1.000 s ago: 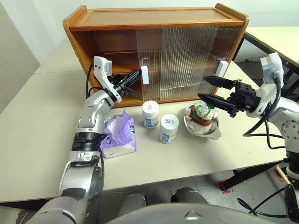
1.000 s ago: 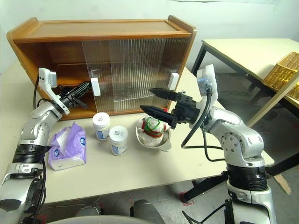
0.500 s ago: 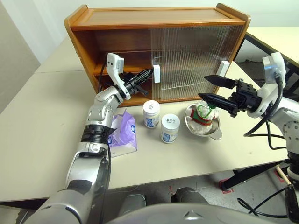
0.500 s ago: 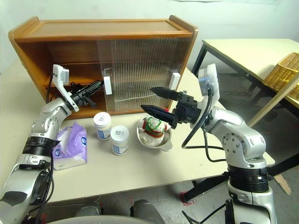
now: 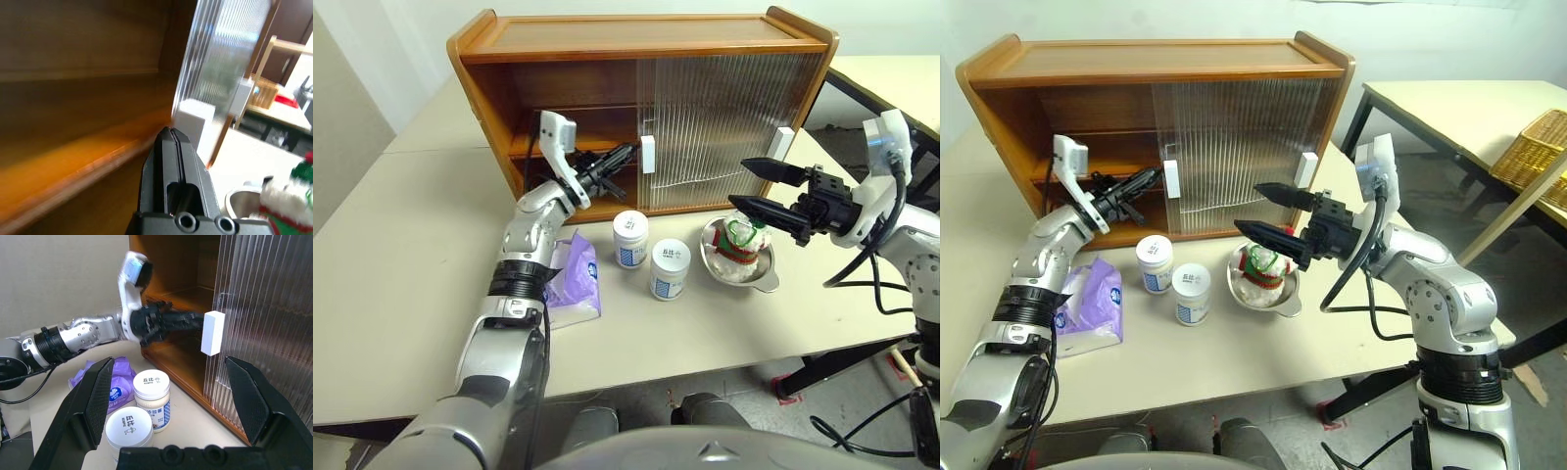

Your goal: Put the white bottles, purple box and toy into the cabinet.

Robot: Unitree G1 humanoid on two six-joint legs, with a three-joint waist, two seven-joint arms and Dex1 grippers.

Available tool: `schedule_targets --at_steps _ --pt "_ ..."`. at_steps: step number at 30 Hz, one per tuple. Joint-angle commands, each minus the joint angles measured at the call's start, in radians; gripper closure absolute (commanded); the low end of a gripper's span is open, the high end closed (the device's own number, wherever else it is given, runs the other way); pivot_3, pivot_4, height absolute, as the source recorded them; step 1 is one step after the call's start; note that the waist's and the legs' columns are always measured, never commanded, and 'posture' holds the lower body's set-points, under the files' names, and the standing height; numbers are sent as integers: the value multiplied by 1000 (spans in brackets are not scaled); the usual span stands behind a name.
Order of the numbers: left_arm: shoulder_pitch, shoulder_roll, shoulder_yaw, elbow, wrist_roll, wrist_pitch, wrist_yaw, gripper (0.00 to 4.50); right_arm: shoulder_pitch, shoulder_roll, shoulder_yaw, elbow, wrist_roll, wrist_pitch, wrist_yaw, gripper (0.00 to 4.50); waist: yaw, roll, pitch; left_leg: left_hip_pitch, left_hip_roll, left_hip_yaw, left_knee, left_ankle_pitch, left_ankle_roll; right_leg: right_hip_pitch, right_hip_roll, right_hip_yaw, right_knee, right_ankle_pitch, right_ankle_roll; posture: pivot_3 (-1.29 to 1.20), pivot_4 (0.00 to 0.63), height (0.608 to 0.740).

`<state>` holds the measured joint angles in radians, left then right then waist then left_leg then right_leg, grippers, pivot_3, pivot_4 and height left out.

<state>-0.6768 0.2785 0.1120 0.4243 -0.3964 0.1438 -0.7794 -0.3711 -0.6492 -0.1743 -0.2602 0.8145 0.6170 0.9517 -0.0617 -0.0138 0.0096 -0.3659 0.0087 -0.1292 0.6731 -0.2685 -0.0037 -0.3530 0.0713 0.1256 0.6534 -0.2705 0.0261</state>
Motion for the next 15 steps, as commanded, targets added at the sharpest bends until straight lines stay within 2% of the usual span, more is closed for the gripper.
schedule_targets --at_steps 1,5,10,13,15 --pt "37 20 54 -101 -59 47 15 4456 -15 4 12 9 1 8 5 0 1 0 0 0 0 0 0 0 0 0 0 0 0 0 0 -107 0 740" --pt "97 52 107 -263 -139 129 39 4456 -37 15 29 32 -6 7 17 0 3 0 0 0 0 0 0 0 0 0 0 0 -1 0 0 -77 0 740" --pt "304 163 137 -557 -229 273 38 4456 -66 29 60 69 -17 1 45 0 8 1 0 1 0 0 0 0 0 1 1 0 -1 -4 -8 -35 0 740" --pt "420 218 177 -673 -274 322 47 3856 -73 33 69 84 -22 -2 59 0 23 1 0 1 0 0 -1 0 0 1 1 -1 -1 -4 -10 -16 0 740" --pt "486 242 220 -726 -299 338 61 3186 -78 37 73 94 -24 -3 68 0 34 1 0 1 0 0 -1 0 0 0 1 -1 -1 -4 -12 -4 0 740"
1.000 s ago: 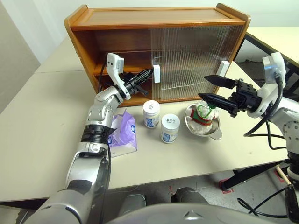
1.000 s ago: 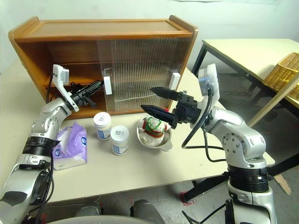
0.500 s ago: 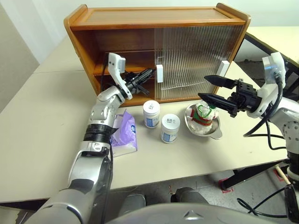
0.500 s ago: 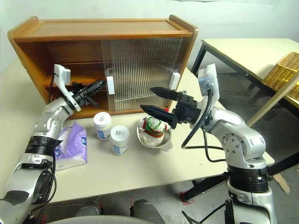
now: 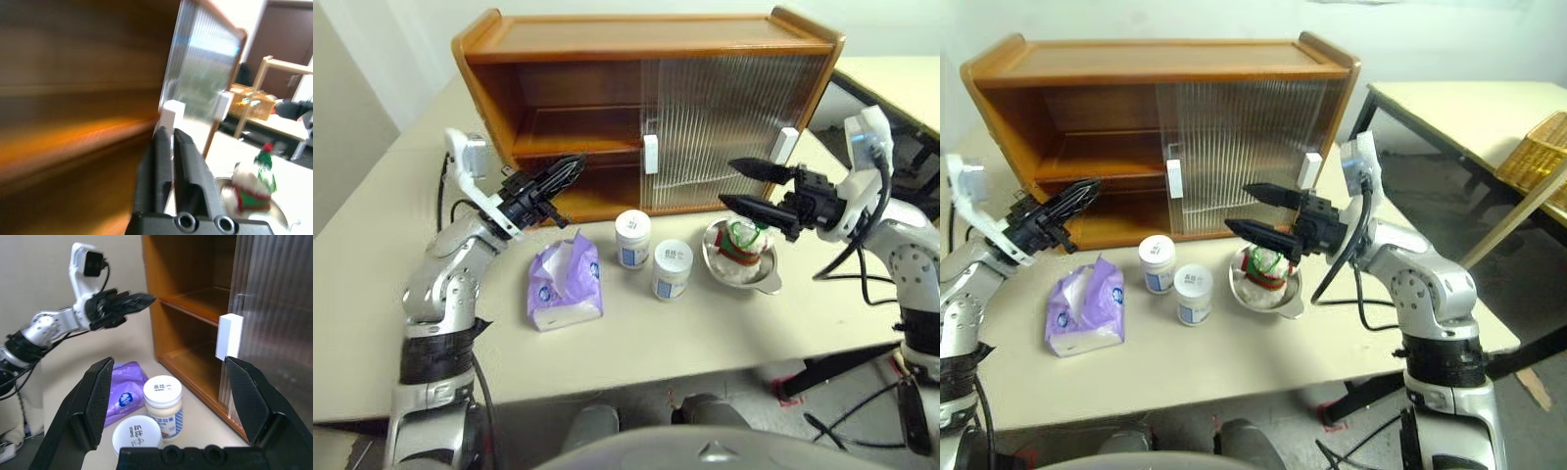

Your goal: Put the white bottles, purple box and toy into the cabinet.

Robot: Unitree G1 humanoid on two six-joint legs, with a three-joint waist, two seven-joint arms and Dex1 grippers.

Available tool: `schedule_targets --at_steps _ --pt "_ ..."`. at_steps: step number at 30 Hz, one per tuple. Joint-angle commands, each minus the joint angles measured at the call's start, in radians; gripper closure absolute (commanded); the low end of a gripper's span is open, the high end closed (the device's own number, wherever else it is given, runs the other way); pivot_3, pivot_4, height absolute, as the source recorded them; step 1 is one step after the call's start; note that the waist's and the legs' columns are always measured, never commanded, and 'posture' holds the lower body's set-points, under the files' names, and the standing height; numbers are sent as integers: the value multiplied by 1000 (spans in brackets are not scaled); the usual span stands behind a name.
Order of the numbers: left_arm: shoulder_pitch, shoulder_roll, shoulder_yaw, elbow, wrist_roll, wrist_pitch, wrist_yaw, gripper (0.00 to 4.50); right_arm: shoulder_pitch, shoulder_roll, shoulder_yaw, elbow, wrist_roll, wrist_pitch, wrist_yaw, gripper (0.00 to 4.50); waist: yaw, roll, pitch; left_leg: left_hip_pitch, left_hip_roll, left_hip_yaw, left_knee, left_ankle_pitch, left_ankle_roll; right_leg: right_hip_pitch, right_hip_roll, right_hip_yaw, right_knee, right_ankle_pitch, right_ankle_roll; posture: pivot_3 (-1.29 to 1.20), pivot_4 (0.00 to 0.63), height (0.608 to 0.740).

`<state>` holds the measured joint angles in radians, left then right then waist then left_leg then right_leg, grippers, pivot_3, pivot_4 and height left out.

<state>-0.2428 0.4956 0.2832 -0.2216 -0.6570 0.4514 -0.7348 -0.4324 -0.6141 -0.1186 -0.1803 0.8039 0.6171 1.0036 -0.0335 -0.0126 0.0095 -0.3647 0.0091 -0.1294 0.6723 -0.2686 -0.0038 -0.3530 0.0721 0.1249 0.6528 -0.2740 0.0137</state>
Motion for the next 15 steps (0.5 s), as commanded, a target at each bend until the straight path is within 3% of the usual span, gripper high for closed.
schedule_targets --at_steps 1,9,15 --pt "91 34 73 -106 -46 32 24 2858 -20 4 20 20 -16 -4 22 0 10 0 0 0 0 0 0 0 0 0 0 0 0 1 -2 6 0 740" --pt "363 33 168 -246 -53 -29 35 13 -51 17 39 60 -36 -7 56 0 32 1 0 1 3 -5 -2 2 -4 -7 -1 4 0 4 -13 38 6 740" --pt "536 -4 157 -292 -70 -87 -27 13 -66 16 39 78 -45 -5 71 0 35 3 0 -1 9 -6 -7 1 -11 -9 0 3 0 6 -20 43 14 740"
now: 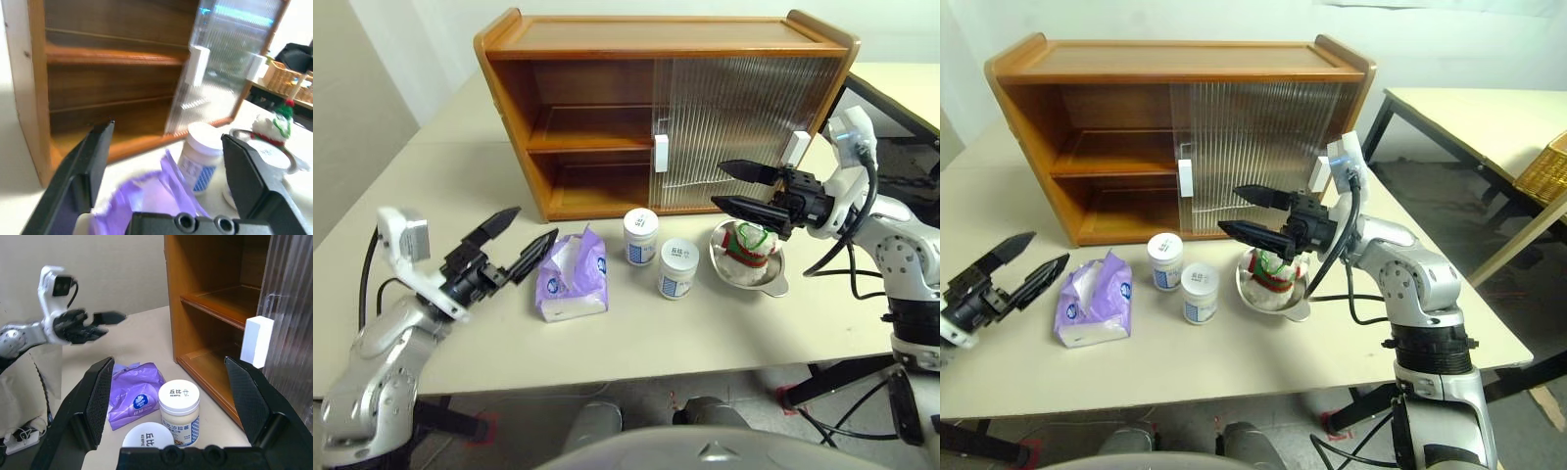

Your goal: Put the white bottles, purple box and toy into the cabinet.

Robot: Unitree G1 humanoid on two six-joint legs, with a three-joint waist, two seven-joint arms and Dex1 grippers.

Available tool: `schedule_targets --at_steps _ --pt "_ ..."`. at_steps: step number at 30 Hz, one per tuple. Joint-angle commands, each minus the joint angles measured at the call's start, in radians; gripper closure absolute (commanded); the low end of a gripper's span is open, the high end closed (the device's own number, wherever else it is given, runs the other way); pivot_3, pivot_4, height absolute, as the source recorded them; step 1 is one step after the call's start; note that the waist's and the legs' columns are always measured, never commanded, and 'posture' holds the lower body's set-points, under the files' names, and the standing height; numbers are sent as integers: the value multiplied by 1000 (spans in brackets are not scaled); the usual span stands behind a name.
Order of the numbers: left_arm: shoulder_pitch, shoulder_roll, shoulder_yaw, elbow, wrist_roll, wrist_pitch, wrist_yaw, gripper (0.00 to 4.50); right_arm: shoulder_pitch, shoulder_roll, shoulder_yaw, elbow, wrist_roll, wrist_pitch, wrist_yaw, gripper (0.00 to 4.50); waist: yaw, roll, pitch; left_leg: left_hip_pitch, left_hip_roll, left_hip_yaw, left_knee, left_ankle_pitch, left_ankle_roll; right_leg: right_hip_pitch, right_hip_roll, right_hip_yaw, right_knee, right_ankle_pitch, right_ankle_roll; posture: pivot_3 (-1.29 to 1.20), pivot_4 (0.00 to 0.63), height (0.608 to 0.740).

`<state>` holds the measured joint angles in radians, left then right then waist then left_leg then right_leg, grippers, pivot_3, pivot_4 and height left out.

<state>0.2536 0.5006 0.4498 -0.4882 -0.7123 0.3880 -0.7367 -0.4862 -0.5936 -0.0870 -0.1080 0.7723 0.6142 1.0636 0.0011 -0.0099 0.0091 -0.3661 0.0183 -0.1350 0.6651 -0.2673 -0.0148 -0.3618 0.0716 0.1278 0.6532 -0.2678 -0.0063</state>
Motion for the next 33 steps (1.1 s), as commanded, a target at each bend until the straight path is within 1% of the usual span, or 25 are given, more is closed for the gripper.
schedule_targets --at_steps 1,7,12,19,24,27,33 --pt "66 -13 -7 -26 -13 -34 -37 13 -13 -6 6 6 -13 -1 12 0 0 0 0 0 0 1 -2 1 -1 -1 1 0 0 0 0 43 14 740" --pt "208 -6 4 5 22 -106 -116 13 -15 -9 4 4 -12 4 17 0 1 1 1 1 6 3 -7 0 -6 -4 7 -1 4 -5 -8 46 18 740" --pt "279 6 -12 42 67 -182 -186 13 -24 -6 8 9 -13 5 20 0 2 2 1 1 7 2 -7 0 -6 -6 8 -1 11 -10 -7 52 17 740" --pt "248 -25 -41 123 115 -240 -163 13 -35 -2 12 17 -16 3 24 0 4 4 1 2 7 -1 -7 0 -7 -5 8 -2 14 -11 -8 53 12 740" --pt "170 -47 -94 216 170 -285 -143 13 -35 -1 11 8 -14 6 19 0 7 5 0 2 7 -8 -7 0 -7 -5 8 -2 14 -11 -8 44 9 740" --pt "131 -52 -125 259 195 -301 -134 13 -35 -2 9 3 -13 7 16 0 9 4 0 2 7 -7 -6 0 -7 -5 8 -2 14 -11 -8 35 7 740" --pt "102 -53 -169 323 232 -330 -130 13 -32 -1 4 -8 -9 9 7 0 8 5 0 2 7 -1 -6 0 -7 -5 12 -2 14 -11 -8 21 6 740"
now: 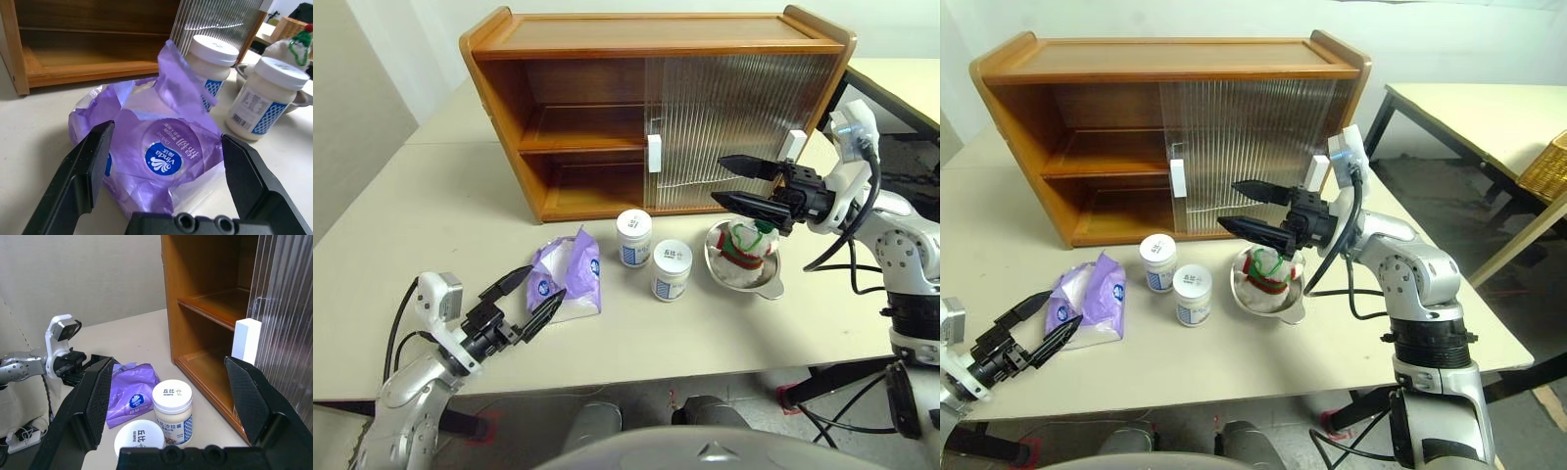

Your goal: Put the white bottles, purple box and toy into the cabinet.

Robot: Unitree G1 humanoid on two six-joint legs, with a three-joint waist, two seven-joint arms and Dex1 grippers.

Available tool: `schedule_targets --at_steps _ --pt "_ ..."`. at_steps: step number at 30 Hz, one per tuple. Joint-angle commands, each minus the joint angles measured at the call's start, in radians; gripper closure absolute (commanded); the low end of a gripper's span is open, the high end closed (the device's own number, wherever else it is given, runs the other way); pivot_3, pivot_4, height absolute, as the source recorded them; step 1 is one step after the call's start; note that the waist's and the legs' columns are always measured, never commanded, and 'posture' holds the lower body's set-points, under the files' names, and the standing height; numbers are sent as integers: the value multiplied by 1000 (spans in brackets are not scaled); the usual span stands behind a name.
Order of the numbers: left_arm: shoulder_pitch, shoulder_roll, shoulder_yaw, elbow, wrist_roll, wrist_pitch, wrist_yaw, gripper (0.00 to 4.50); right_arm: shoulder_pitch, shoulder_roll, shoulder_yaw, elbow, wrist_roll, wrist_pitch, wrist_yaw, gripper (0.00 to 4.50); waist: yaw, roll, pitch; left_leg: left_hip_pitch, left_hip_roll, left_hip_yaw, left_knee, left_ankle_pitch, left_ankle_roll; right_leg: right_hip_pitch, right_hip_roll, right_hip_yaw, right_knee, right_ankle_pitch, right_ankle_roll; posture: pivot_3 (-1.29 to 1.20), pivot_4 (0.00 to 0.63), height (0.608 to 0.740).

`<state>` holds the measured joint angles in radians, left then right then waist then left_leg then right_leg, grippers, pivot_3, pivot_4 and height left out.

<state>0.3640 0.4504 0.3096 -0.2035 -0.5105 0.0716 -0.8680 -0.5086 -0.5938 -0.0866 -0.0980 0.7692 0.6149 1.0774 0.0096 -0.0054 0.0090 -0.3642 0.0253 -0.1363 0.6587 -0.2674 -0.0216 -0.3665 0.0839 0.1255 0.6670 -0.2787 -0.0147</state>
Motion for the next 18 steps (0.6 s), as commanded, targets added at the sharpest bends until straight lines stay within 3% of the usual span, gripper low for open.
schedule_targets --at_steps 1,12,15,18 --pt "-10 1 -41 47 44 -20 1 13 -8 -1 3 -20 -5 8 -8 0 0 0 0 0 0 0 0 0 0 0 1 0 0 0 0 19 6 740" --pt "-30 1 -74 99 73 -12 43 13 -7 1 -2 -30 1 9 -23 0 -5 0 0 2 1 0 1 0 0 2 2 0 0 0 0 11 10 740" --pt "-32 5 -73 136 81 -28 41 660 -9 1 -5 -29 1 7 -25 0 -5 0 0 2 1 0 1 0 0 2 3 0 0 0 0 11 12 740" --pt "-34 7 -71 179 87 -58 26 1679 -11 2 -5 -30 2 6 -28 0 -5 0 0 2 1 0 1 0 0 2 3 0 0 0 0 11 12 740"
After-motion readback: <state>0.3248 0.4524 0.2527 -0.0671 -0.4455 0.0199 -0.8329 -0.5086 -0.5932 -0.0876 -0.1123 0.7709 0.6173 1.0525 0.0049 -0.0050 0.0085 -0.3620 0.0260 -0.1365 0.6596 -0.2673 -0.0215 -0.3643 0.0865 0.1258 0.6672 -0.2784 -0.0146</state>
